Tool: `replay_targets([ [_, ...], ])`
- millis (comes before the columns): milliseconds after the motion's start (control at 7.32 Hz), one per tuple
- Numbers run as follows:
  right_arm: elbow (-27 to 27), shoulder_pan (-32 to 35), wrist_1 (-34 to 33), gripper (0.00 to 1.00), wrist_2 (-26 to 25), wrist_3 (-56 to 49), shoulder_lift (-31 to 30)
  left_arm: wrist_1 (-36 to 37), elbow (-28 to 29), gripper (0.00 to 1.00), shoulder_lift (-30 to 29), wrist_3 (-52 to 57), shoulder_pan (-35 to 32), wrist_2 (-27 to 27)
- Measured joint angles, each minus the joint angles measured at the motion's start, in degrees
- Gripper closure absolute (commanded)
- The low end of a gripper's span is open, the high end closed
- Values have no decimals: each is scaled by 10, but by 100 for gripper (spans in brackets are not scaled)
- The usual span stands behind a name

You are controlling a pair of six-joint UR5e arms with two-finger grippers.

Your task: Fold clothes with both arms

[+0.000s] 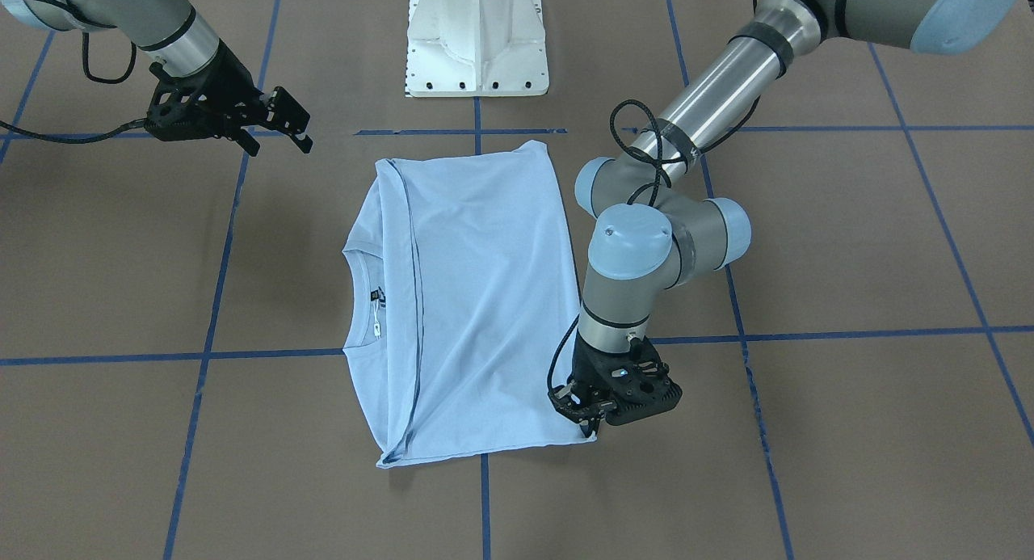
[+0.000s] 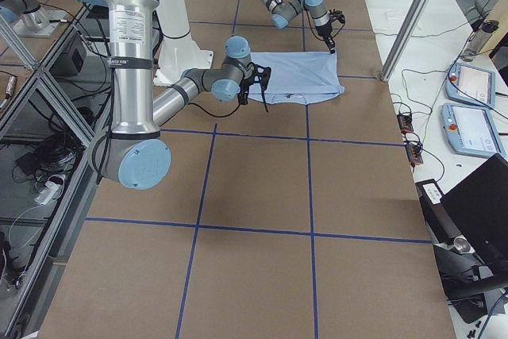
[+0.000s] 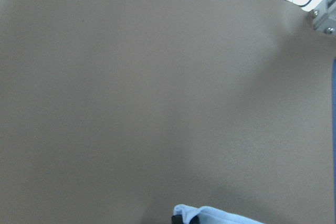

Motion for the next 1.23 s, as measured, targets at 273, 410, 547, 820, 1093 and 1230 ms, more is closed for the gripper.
replay_targets([
  [273,-12,0,-5,0,-10,-1,22,-12,11,0,-1,3,-7,12],
  [410,-24,-1,-7,0,-17,-3,32,-12,8,0,0,12,-16,6],
  [547,-40,-1,-15,0,-26,-7,46,-5,-10,0,11,27,-25,-12],
  [820,-66,-2,-106,0,-45,-35,120,46,-104,0,63,47,-37,-55],
  [1093,-104,-10,-213,0,-64,-79,221,134,-230,0,120,79,-40,-64],
  [1230,-133,-24,-230,0,-80,-106,258,164,-289,0,147,87,-40,-66],
])
